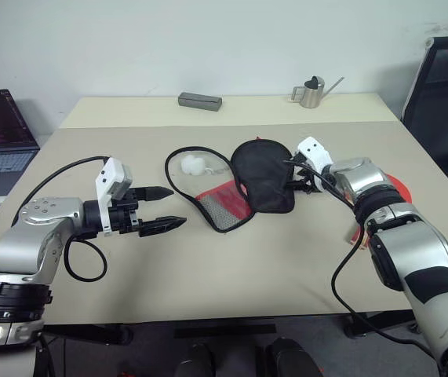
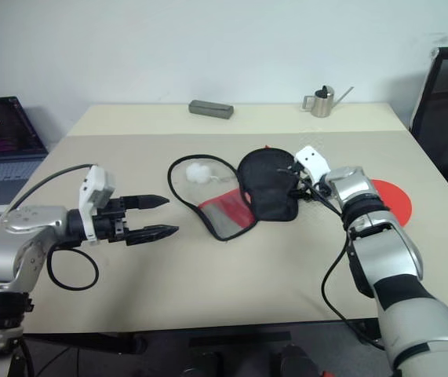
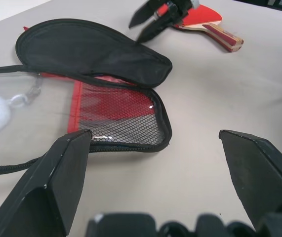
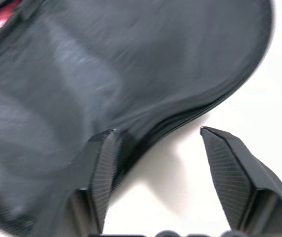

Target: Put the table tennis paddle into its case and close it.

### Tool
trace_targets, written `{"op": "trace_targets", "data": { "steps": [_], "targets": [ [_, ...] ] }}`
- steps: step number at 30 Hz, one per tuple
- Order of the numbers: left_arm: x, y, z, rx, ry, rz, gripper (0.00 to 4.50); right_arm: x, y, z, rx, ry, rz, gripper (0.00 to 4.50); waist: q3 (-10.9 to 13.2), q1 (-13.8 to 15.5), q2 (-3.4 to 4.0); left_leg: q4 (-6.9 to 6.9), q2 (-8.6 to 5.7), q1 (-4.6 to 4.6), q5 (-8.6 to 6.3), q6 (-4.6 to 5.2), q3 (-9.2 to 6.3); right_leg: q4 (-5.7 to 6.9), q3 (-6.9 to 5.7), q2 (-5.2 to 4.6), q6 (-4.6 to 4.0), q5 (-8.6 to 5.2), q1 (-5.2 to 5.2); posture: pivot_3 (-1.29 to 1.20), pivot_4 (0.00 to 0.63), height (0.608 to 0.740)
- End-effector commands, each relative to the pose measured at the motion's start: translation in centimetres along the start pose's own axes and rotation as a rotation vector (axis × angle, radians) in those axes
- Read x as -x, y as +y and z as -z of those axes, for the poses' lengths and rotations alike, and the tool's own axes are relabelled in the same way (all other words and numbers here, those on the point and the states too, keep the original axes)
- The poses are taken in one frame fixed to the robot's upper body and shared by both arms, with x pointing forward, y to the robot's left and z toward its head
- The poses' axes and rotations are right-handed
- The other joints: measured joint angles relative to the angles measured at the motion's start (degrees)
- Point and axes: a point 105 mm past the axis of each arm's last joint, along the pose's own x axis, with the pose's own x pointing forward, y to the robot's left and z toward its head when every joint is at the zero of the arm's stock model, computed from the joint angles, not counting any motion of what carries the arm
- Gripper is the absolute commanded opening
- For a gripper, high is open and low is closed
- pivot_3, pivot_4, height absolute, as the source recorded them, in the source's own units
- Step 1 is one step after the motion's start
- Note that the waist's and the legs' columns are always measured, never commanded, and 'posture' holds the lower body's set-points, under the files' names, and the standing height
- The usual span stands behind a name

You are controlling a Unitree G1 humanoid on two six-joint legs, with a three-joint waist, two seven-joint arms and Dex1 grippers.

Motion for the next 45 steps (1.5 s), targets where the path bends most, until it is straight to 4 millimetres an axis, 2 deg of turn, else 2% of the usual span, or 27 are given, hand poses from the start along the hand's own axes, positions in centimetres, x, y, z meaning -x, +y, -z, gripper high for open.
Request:
{"op": "trace_targets", "data": {
  "steps": [1, 4, 7, 13, 17, 19, 23, 24, 27, 30, 33, 36, 39, 41, 45],
  "targets": [
    [-0.1, 0.2, -1.2, -0.046, -0.028, -0.002, 4.50, 0.8, -1.2, -2.5, 0.087, -0.088, 0.059, 2.87, 0.0, 0.0, 0.00, 0.00, 0.00, 0.00, 0.00, 0.00, 0.00, 0.00, 0.00, 0.00, 0.00, 0.00, 0.00, 0.00, 0.150, 0.740],
    [-0.3, 0.4, -1.4, -0.046, -0.039, -0.001, 4.50, 0.9, -1.3, -2.5, 0.080, -0.111, 0.064, 2.87, 0.0, 0.0, 0.00, 0.00, 0.00, 0.00, 0.00, 0.00, 0.00, 0.02, 0.01, 0.00, -0.01, 0.01, 0.00, 0.00, 0.150, 0.740],
    [-0.5, 0.4, -1.4, -0.045, -0.046, 0.002, 4.50, 0.9, -0.8, -2.5, -0.003, -0.137, 0.004, 2.87, 0.0, 0.0, 0.00, 0.00, 0.00, 0.00, 0.00, 0.00, 0.00, 0.03, 0.00, 0.00, -0.02, 0.01, 0.00, 0.00, 0.150, 0.740],
    [-1.0, 0.5, -1.4, -0.045, -0.052, 0.012, 4.50, 0.7, 0.5, -0.2, -0.047, -0.119, -0.066, 2.87, 0.0, 0.0, 0.00, 0.00, 0.00, 0.00, 0.00, 0.00, -0.01, 0.05, 0.00, 0.00, -0.03, 0.02, 0.01, 0.00, 0.150, 0.740],
    [-1.3, 0.3, -1.5, -0.046, -0.062, 0.026, 4.50, 1.2, 0.6, 0.6, -0.119, -0.135, -0.062, 2.87, 0.0, 0.1, 0.00, 0.02, -0.01, 0.00, 0.00, 0.00, -0.01, 0.07, 0.01, -0.01, -0.03, 0.02, 0.01, 0.00, 0.150, 0.740],
    [-1.5, 0.0, -1.6, -0.045, -0.068, 0.043, 4.50, 2.3, 0.4, 0.7, -0.163, -0.162, -0.057, 2.87, 0.0, 0.1, 0.00, 0.01, -0.01, 0.00, 0.01, 0.00, 0.00, 0.08, 0.02, 0.00, -0.03, 0.02, 0.00, 0.00, 0.150, 0.740],
    [-2.1, -0.5, -1.9, -0.051, -0.081, 0.086, 4.50, 5.7, 0.1, 0.7, -0.267, -0.213, -0.021, 2.87, 0.0, 0.5, 0.00, 0.01, -0.01, -0.03, 0.00, -0.01, -0.05, 0.07, -0.02, 0.00, -0.02, 0.01, 0.00, 0.00, 0.150, 0.740],
    [-2.4, -0.5, -2.0, -0.057, -0.084, 0.097, 4.50, 6.8, -0.1, 1.0, -0.293, -0.221, 0.014, 2.87, 0.0, 0.6, 0.00, 0.01, -0.02, -0.04, 0.00, -0.01, -0.06, 0.06, -0.03, -0.01, -0.02, 0.01, 0.00, 0.00, 0.150, 0.740],
    [-3.1, -0.7, -2.6, -0.082, -0.098, 0.127, 4.50, 9.3, -0.4, 1.9, -0.360, -0.223, 0.118, 3.42, 0.0, 0.7, -0.01, 0.05, -0.02, -0.03, 0.00, 0.00, -0.08, 0.08, -0.05, -0.01, 0.03, -0.01, 0.02, 0.00, 0.150, 0.740],
    [-4.2, -1.3, -3.0, -0.144, -0.091, 0.171, 4.50, 11.5, -0.5, 3.4, -0.399, -0.194, 0.306, 4.42, 0.0, 0.9, -0.02, 0.06, -0.02, -0.03, 0.01, -0.01, -0.10, 0.08, -0.05, -0.01, 0.10, -0.05, 0.02, 0.00, 0.150, 0.740],
    [-5.0, -2.0, -3.5, -0.174, -0.097, 0.230, 4.50, 13.2, -0.2, 5.1, -0.486, -0.159, 0.476, 4.47, 0.0, 0.6, -0.02, 0.07, -0.02, -0.01, 0.01, -0.01, -0.03, 0.09, 0.02, -0.01, 0.13, -0.06, 0.02, 0.00, 0.150, 0.740],
    [-5.7, -2.2, -3.8, -0.195, -0.094, 0.272, 4.50, 14.1, 1.2, 6.3, -0.542, -0.130, 0.576, 4.47, 0.0, 0.6, -0.01, 0.07, 0.00, 0.01, 0.01, -0.01, -0.03, 0.12, 0.03, 0.02, 0.22, -0.12, 0.01, 0.00, 0.150, 0.740],
    [-6.5, -2.1, -3.9, -0.204, -0.090, 0.308, 4.50, 13.8, 3.3, 6.9, -0.627, -0.107, 0.602, 4.47, 0.0, 0.6, -0.01, 0.07, 0.02, 0.02, 0.01, -0.01, -0.03, 0.12, 0.03, 0.04, 0.24, -0.13, 0.01, 0.00, 0.150, 0.740],
    [-6.9, -2.1, -4.0, -0.212, -0.086, 0.333, 4.50, 13.4, 4.0, 7.8, -0.689, -0.082, 0.644, 4.47, 0.0, 0.6, -0.01, 0.07, 0.03, 0.02, 0.01, 0.00, -0.04, 0.13, 0.03, 0.06, 0.23, -0.13, 0.02, 0.00, 0.150, 0.740],
    [-7.4, -2.0, -4.2, -0.228, -0.076, 0.361, 4.50, 13.0, 3.3, 9.5, -0.739, -0.047, 0.749, 4.47, 0.0, 0.6, -0.01, 0.09, -0.01, 0.02, 0.02, -0.01, 0.00, 0.11, 0.06, 0.03, 0.26, -0.11, 0.02, 0.00, 0.150, 0.740]
  ]
}}
